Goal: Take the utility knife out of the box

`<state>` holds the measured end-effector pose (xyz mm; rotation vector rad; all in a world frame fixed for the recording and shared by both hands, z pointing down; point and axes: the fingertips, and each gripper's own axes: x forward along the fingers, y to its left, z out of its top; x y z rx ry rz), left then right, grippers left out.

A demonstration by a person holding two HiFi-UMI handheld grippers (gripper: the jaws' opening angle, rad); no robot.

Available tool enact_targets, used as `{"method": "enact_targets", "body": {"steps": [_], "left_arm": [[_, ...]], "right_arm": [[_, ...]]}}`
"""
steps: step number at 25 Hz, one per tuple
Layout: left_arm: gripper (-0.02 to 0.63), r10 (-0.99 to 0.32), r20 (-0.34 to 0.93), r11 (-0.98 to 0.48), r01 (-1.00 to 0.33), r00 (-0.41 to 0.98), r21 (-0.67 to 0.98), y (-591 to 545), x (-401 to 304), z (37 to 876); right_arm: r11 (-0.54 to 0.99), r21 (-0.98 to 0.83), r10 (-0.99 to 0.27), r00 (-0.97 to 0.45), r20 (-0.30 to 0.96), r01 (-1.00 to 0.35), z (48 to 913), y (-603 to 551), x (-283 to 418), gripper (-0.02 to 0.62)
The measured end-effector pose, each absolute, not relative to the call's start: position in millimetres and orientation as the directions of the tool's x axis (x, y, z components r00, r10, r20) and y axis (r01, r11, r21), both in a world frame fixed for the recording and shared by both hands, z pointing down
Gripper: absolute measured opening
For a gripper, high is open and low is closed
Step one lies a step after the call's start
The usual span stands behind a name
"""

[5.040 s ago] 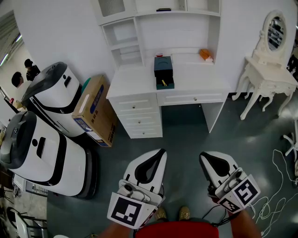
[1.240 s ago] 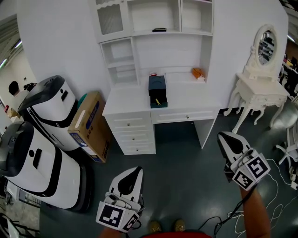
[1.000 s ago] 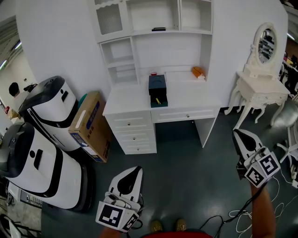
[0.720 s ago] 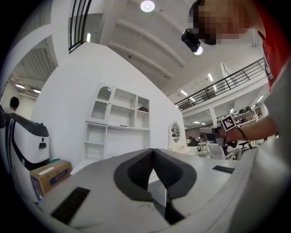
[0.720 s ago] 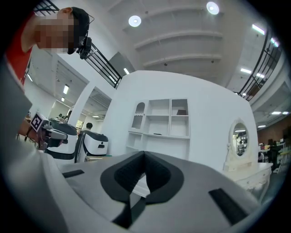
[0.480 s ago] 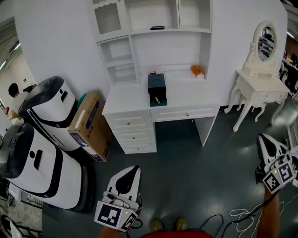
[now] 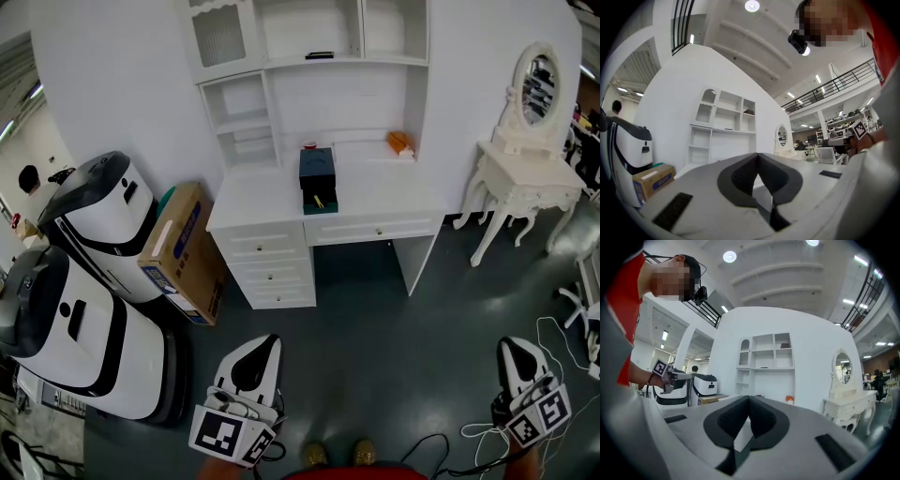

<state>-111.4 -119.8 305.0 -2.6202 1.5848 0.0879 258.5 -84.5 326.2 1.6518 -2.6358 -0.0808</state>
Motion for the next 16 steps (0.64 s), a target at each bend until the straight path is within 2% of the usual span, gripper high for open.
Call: {"method": "enact_targets", "body": {"steps": [9, 16], "left_arm": [[0.031, -0.880, -0.095, -0.465, -0.885, 0.465, -0.034, -120.3, -106.9, 305.7], [0.031, -0.884, -0.095, -0.457, -0.889, 0.458, -0.036, -117.5, -110.7, 305.1]], "right_arm": [[0.674, -0.034, -0.739, -0.674, -0.012, -0.738, 348.8, -56.6, 114.5, 0.008], [0.835, 0.047, -0.550, -0.835, 0.009, -0.549, 338.2, -34.7, 17.7, 0.008]]}}
